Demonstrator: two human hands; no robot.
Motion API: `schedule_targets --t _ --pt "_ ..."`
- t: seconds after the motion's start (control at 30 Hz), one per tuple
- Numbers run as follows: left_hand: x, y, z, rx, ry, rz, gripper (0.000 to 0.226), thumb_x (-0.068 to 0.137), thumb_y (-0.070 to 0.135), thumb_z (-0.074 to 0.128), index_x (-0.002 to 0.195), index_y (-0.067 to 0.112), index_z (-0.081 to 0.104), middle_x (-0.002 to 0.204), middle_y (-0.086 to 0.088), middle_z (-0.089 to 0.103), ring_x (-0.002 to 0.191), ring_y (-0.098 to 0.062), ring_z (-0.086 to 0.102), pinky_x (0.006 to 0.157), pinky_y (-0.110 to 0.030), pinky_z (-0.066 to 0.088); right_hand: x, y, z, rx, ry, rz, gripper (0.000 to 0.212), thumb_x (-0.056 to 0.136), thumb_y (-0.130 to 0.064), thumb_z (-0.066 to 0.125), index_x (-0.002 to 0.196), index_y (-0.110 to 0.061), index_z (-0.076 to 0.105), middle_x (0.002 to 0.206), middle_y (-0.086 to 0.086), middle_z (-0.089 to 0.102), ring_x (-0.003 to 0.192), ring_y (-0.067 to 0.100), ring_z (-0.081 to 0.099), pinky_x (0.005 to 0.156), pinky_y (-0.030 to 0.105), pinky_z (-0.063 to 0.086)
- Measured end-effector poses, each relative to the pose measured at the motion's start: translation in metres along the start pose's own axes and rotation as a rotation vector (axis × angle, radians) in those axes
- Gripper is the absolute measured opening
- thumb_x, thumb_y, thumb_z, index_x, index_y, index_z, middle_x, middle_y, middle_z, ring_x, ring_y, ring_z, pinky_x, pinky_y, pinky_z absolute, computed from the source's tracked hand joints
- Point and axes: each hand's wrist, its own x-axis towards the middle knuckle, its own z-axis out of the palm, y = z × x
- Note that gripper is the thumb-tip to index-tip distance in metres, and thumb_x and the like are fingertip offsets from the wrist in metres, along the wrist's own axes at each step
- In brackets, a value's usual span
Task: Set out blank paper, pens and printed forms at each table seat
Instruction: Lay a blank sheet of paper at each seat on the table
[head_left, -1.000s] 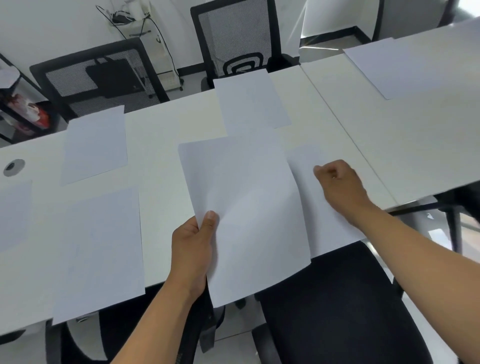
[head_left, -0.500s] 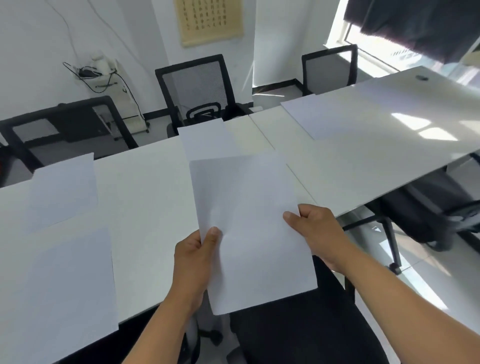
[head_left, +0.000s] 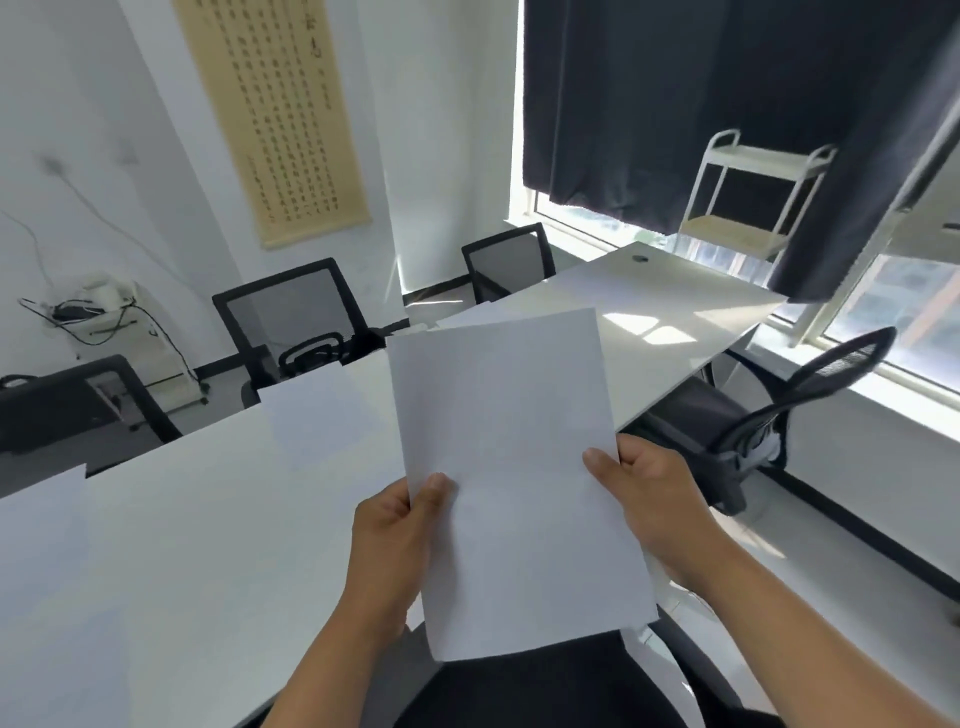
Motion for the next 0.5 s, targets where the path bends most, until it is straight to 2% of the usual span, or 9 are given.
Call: schedule_targets --t 0.07,0.23,0.33,0.37,0.43,0.5 --pt "-0.017 0.019 0.026 -0.004 -0.059 0.048 0.034 0.107 0.031 0.068 0.088 0.008 0.083 0.096 -0.009 0.085 0.083 -0.022 0.079 0.082 -0.042 0.064 -0.021 -0.014 -0.03 0.044 0.066 -0.028 0.018 0.108 -0.025 0.068 0.104 -0.016 0.082 0.105 0.01 0.084 0.096 0.037 0.081 0.09 0.053 0.066" --pt "-0.063 0.054 0.093 0.01 -0.151 0.188 0.033 0.104 0.033 0.071 0.081 0.012 0.082 0.088 -0.007 0.082 0.077 -0.018 0.073 0.071 -0.035 0.059 -0.073 -0.032 -0.107 0.097 0.19 -0.122 0.02 0.106 -0.029 0.068 0.11 -0.012 0.078 0.107 0.013 0.083 0.1 0.041 0.079 0.089 0.055 0.067" --pt "-0.104 0.066 0.144 0.013 -0.191 0.256 0.032 0.103 0.036 0.071 0.086 0.012 0.084 0.091 -0.011 0.082 0.078 -0.021 0.075 0.073 -0.042 0.061 -0.112 -0.043 -0.162 0.131 0.249 -0.183 0.017 0.107 -0.024 0.066 0.109 -0.014 0.079 0.104 0.009 0.084 0.094 0.032 0.081 0.079 0.041 0.068" --pt "-0.116 0.069 0.16 0.011 -0.203 0.276 0.032 0.103 0.037 0.072 0.087 0.011 0.084 0.093 -0.015 0.082 0.079 -0.023 0.075 0.075 -0.045 0.061 -0.123 -0.045 -0.179 0.127 0.268 -0.2 0.016 0.107 -0.025 0.066 0.108 -0.016 0.079 0.103 0.01 0.083 0.092 0.031 0.08 0.079 0.043 0.067" --pt "-0.14 0.071 0.194 0.001 -0.224 0.305 0.033 0.103 0.037 0.072 0.087 0.01 0.083 0.095 -0.021 0.079 0.079 -0.026 0.073 0.075 -0.046 0.06 -0.144 -0.046 -0.216 0.119 0.3 -0.234 0.018 0.107 -0.03 0.07 0.104 -0.014 0.079 0.103 0.022 0.079 0.086 0.032 0.075 0.08 0.054 0.063" --pt "-0.165 0.071 0.227 -0.003 -0.237 0.325 0.031 0.103 0.035 0.071 0.085 0.012 0.083 0.088 -0.015 0.08 0.076 -0.024 0.073 0.069 -0.042 0.062 -0.163 -0.047 -0.251 0.124 0.33 -0.26 0.032 0.103 -0.039 0.074 0.105 -0.006 0.074 0.107 0.035 0.069 0.082 0.032 0.067 0.077 0.058 0.06"
